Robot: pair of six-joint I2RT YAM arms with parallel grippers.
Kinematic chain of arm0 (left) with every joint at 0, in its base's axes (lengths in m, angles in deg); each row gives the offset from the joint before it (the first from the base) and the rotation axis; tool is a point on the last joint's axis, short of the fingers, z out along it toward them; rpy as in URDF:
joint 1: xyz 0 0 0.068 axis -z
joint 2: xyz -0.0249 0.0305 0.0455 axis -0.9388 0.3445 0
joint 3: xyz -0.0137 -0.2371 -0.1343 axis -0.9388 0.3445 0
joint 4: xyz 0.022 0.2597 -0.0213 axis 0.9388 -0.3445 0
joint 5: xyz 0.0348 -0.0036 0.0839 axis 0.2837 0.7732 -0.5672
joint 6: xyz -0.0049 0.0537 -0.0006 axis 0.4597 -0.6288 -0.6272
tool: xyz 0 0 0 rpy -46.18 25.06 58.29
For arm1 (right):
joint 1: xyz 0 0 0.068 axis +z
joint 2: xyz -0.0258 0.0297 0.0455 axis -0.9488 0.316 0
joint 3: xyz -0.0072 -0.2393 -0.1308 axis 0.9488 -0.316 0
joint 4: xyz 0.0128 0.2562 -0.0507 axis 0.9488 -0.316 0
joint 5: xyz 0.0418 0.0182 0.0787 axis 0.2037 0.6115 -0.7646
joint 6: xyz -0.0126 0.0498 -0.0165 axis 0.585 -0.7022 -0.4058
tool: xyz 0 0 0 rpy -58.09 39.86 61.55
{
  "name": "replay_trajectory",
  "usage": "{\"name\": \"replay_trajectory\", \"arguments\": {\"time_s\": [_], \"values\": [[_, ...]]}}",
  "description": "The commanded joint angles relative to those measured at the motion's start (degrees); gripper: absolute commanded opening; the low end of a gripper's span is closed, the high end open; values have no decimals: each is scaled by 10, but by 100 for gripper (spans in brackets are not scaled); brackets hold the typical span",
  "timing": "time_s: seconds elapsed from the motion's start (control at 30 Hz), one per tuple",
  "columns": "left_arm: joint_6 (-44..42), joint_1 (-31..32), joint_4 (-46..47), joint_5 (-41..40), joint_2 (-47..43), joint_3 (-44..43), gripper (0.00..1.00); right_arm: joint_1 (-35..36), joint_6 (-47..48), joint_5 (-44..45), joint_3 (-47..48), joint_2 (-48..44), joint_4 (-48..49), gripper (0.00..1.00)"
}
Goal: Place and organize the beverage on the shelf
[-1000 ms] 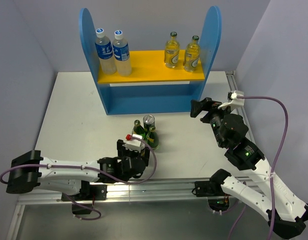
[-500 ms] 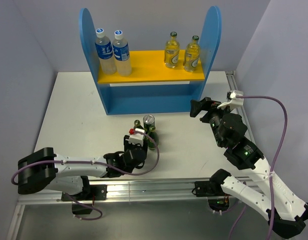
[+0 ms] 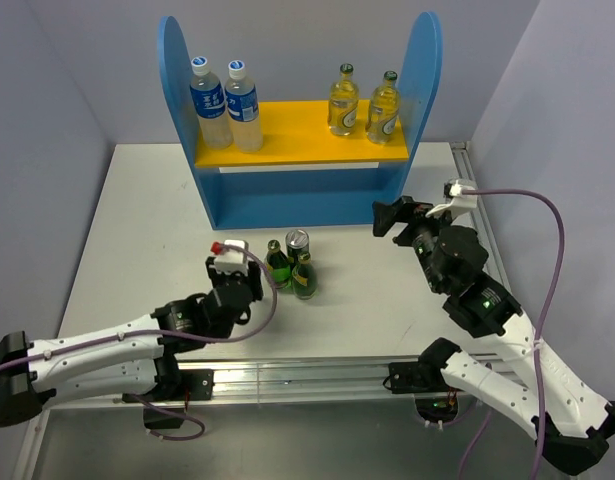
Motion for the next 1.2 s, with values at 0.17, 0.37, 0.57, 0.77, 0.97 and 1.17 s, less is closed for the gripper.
{"name": "replay_trajectory", "arguments": {"time_s": [0.17, 0.37, 0.57, 0.77, 0.97, 1.17], "values": [[-154, -196, 212, 81, 63, -60, 0, 53, 35, -21, -1, 42, 47, 100], [-157, -338, 339, 191, 170, -66, 0, 64, 12, -37, -25, 31, 60, 100], [-177, -380, 446, 221, 294, -128, 0, 69, 11, -28, -46, 32, 48, 100], [-177, -385, 473, 227, 369, -195, 0, 70, 15, -17, -52, 34, 48, 100], [-198, -387, 492, 210, 445, -251, 0, 70, 15, -14, -58, 35, 54, 100], [-205, -389, 505, 202, 501, -280, 0, 70, 15, -10, -61, 38, 54, 100]]}}
